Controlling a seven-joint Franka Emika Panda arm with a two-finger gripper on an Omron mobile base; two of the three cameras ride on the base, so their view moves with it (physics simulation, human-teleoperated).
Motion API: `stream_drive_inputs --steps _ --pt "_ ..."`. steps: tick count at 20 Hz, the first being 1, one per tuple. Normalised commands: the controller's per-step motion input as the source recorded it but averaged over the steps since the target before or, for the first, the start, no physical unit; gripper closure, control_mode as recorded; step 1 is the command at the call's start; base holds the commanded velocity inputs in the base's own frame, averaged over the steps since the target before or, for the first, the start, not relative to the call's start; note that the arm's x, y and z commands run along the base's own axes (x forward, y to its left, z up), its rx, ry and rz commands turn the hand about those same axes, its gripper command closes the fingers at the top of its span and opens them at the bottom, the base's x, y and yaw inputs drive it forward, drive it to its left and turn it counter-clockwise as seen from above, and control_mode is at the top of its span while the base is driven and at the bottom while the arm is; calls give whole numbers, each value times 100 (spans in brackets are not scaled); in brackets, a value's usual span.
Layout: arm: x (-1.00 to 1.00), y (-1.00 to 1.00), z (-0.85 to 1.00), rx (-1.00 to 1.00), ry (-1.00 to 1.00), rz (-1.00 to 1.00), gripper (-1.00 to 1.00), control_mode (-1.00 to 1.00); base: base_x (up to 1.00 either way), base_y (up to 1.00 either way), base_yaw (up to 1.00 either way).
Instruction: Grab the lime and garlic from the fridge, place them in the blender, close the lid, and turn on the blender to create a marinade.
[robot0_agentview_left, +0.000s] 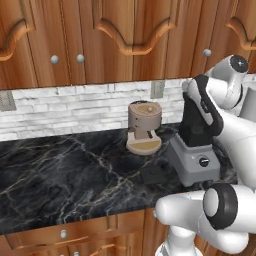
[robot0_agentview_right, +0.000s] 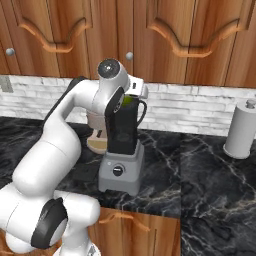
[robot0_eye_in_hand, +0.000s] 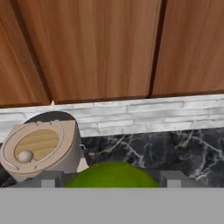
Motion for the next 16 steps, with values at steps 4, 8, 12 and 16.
stream_drive_inputs --steps 4,8,12,16 --pt "9 -5 -51 -5 8 4 100 -100 0 0 0" --pt "-8 0 -64 -10 1 0 100 -100 0 0 0" --pt "-23 0 -55 -8 0 0 100 -100 0 0 0" --pt "-37 0 -52 -5 0 0 100 -100 0 0 0"
